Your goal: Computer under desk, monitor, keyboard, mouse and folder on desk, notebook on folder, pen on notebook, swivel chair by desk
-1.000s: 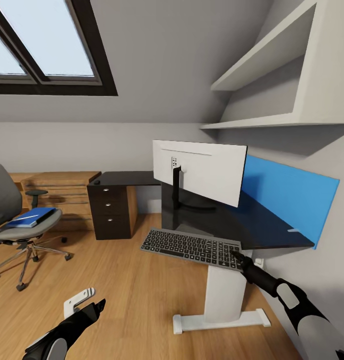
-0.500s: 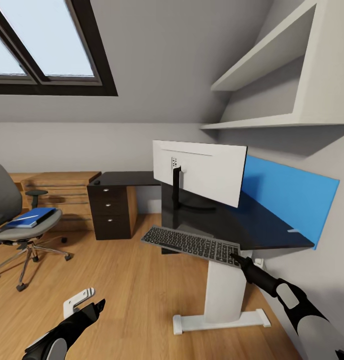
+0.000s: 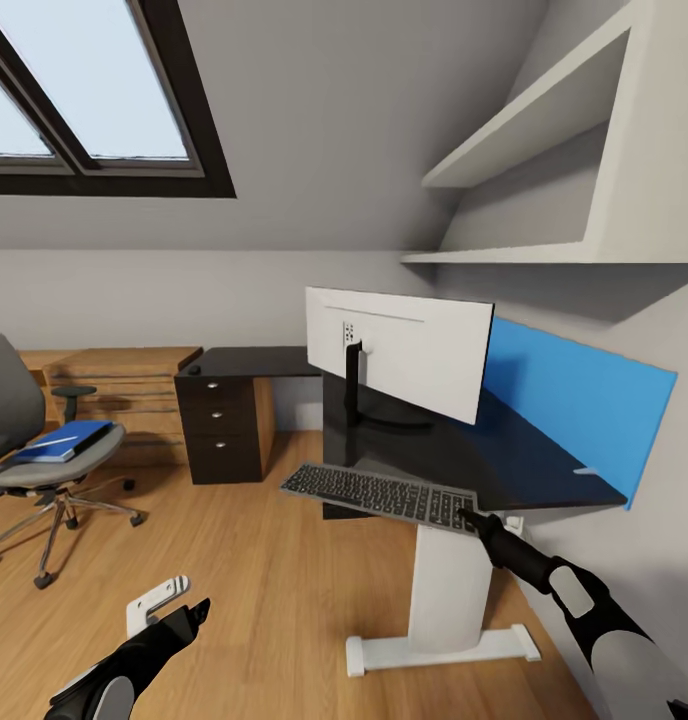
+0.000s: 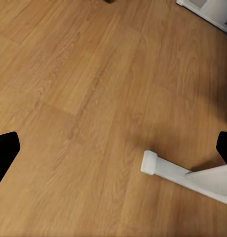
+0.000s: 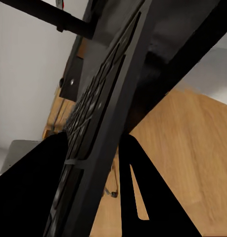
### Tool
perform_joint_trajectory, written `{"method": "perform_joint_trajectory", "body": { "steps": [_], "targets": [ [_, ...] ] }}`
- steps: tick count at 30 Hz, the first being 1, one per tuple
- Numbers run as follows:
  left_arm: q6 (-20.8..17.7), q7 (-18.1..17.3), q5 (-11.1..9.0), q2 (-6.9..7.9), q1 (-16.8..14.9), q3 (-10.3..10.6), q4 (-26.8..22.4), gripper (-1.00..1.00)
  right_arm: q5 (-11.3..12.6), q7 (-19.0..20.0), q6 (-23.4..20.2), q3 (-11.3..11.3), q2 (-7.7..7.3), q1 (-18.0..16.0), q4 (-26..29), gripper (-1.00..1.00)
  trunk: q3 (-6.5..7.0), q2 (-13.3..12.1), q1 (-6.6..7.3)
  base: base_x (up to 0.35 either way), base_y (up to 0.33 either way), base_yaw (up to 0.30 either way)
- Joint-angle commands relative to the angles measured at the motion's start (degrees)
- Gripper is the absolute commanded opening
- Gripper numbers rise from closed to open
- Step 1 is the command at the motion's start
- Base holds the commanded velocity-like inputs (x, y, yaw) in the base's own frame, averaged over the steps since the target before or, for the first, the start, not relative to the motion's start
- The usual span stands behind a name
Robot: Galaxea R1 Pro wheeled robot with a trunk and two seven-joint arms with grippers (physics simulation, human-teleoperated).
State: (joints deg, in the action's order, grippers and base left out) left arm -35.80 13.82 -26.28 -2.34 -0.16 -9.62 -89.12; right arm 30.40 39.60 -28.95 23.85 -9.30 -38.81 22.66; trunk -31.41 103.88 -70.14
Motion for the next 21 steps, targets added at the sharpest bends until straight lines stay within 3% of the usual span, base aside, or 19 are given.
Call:
{"method": "perform_joint_trajectory", "body": {
  "steps": [1,6,15,21],
  "targets": [
    [-0.2,0.5,-0.6,-0.03,0.0,0.0,-0.1,1.00,-0.6,0.1,0.6,-0.9,0.95,0.0,0.3,-1.00,0.13,-0.4,0.23,0.000,0.000,0.000],
    [-0.2,0.5,-0.6,-0.03,0.0,0.0,0.0,1.00,-1.2,0.2,2.6,-3.9,1.86,0.0,0.4,-1.00,1.03,-2.4,1.33,0.000,0.000,0.000],
    [-0.2,0.6,-0.6,-0.11,0.0,0.0,0.0,1.00,-1.3,0.5,2.8,-4.3,2.62,0.0,0.5,-1.00,2.64,-6.0,3.30,0.000,0.000,0.000],
    [-0.2,0.6,-0.7,-0.12,0.0,0.0,0.0,1.00,-1.3,3.2,2.9,-4.4,2.75,0.0,0.5,-1.00,3.72,-8.4,4.62,0.000,0.000,0.000]
  ]
}}
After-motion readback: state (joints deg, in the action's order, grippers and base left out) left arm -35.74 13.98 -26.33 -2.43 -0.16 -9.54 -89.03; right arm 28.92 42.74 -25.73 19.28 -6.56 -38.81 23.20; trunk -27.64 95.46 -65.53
